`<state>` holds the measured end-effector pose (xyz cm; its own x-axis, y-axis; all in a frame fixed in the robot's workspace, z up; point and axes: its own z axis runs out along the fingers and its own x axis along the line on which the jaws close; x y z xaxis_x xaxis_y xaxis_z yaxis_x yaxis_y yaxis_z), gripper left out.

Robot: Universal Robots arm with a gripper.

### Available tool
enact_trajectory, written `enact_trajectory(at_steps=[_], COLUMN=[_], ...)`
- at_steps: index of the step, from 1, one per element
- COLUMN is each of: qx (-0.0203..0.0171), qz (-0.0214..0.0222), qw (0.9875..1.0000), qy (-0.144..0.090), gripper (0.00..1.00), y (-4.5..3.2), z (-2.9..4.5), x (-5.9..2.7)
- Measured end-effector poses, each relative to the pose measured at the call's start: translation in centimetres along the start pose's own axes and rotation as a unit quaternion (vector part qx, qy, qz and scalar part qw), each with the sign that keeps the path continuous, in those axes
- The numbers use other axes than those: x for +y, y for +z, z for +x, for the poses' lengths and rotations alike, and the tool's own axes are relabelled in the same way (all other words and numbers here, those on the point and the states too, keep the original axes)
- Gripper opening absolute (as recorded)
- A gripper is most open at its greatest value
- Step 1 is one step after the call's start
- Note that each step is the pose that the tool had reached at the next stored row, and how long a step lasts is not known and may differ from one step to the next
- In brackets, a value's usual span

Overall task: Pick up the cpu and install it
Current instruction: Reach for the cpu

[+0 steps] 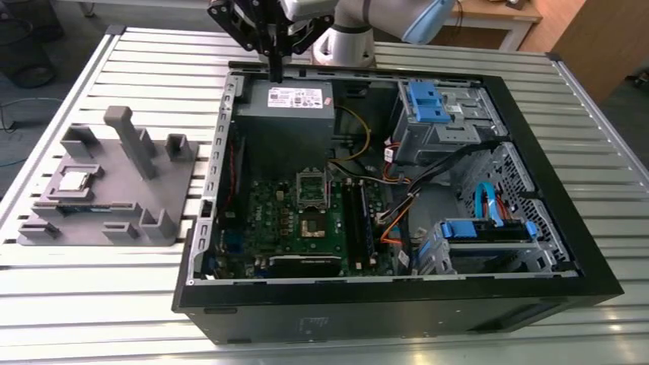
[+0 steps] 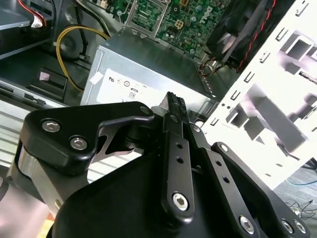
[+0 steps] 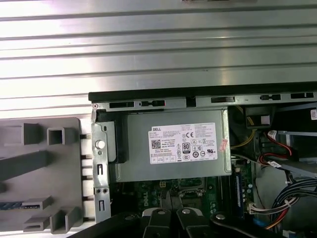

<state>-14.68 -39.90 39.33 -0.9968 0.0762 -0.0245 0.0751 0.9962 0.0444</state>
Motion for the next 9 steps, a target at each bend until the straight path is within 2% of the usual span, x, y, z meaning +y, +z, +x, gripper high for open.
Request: enact_trajectory(at_steps=[9], qx=[0.0], qz=[0.0], qw=[1.0], qy=[0.0], gripper=[0.11], y=[-0.03], z=[0.93], x=[-0.07])
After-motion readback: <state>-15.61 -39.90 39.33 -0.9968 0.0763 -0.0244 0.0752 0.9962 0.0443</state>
